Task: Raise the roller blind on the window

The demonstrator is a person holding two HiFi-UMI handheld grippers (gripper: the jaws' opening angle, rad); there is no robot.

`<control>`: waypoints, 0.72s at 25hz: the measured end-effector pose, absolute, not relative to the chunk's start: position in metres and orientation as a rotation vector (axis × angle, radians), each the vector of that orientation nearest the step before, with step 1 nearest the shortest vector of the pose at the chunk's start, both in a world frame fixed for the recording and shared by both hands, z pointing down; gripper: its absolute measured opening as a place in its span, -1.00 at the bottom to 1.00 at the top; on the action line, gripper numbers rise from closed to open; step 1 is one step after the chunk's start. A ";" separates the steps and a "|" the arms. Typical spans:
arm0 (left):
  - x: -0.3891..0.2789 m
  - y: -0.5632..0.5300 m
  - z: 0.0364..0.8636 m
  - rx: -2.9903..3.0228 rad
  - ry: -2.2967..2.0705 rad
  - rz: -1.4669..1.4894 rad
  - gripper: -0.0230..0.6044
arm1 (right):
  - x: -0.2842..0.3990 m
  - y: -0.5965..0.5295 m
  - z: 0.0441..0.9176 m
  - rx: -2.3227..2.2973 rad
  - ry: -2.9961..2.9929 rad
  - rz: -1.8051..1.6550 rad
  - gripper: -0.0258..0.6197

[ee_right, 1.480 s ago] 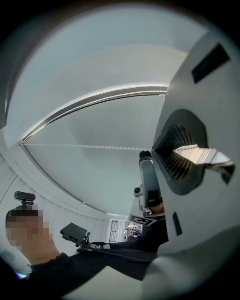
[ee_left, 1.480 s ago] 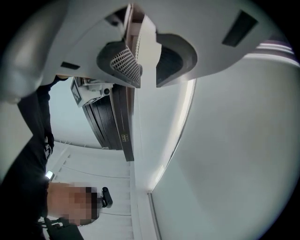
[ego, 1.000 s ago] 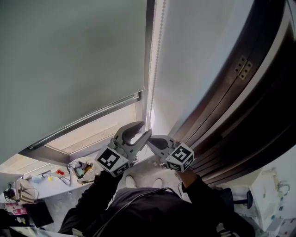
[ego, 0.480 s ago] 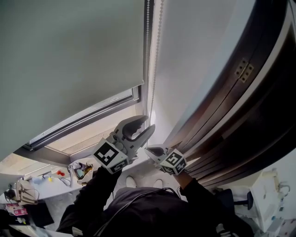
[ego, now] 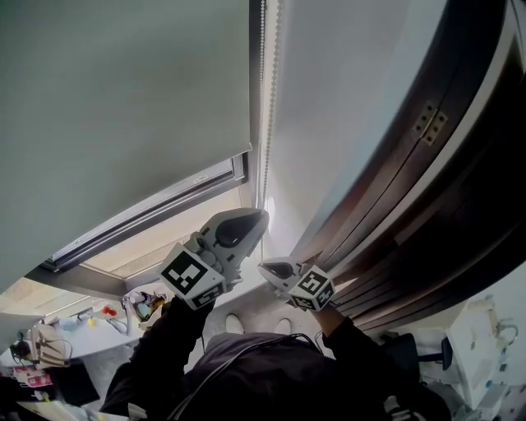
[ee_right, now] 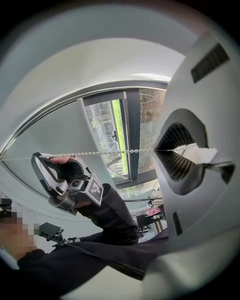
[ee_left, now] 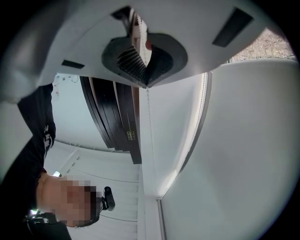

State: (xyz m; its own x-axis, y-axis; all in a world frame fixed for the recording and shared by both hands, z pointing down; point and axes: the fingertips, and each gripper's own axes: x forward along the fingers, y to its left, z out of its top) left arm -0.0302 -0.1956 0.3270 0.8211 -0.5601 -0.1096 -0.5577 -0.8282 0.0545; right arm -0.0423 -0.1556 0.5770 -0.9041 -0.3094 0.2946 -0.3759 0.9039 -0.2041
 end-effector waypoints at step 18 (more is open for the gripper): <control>-0.016 -0.196 0.412 2.894 -0.857 -0.149 -0.91 | 0.004 -0.189 0.341 0.595 -3.275 0.125 -0.23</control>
